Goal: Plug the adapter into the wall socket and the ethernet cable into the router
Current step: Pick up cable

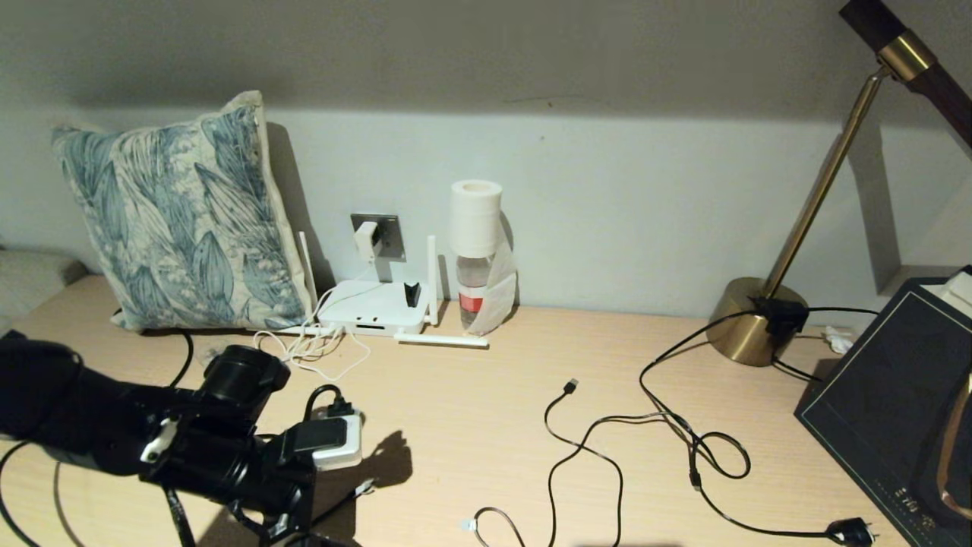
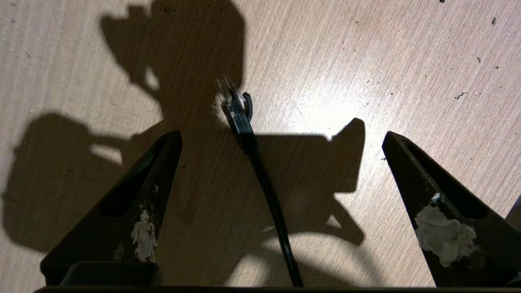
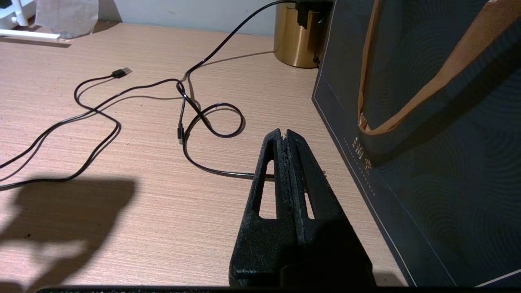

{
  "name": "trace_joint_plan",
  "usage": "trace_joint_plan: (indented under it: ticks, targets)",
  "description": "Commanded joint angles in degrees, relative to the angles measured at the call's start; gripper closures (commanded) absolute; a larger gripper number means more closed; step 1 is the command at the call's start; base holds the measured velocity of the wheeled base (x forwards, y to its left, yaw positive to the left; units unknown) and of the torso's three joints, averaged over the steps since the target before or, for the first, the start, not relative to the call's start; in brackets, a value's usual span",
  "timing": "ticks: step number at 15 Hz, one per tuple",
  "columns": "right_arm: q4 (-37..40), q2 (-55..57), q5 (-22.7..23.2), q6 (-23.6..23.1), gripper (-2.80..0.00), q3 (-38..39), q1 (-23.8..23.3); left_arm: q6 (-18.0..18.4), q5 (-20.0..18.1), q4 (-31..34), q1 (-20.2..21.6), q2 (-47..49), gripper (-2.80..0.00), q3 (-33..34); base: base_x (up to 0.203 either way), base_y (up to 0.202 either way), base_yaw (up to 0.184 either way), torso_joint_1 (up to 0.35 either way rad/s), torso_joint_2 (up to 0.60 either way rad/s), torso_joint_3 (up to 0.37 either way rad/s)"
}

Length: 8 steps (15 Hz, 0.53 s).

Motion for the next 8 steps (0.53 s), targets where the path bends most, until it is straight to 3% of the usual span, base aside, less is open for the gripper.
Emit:
trace_joint_plan:
  ticks: [1, 8]
  targets:
    - [0.03, 0.00, -0.01, -0.02, 0.00, 0.03, 0.01, 0.20, -0.06, -0.04, 0.00, 1.97, -2.80, -0.09, 0.000, 0.000, 0.000, 0.000, 0.00, 0.000]
    - [0.03, 0.00, -0.01, -0.02, 0.00, 0.02, 0.01, -0.59, 0.04, -0.19, 0.35, 4.08, -2.80, -1.03, 0.000, 0.000, 0.000, 0.000, 0.00, 0.000]
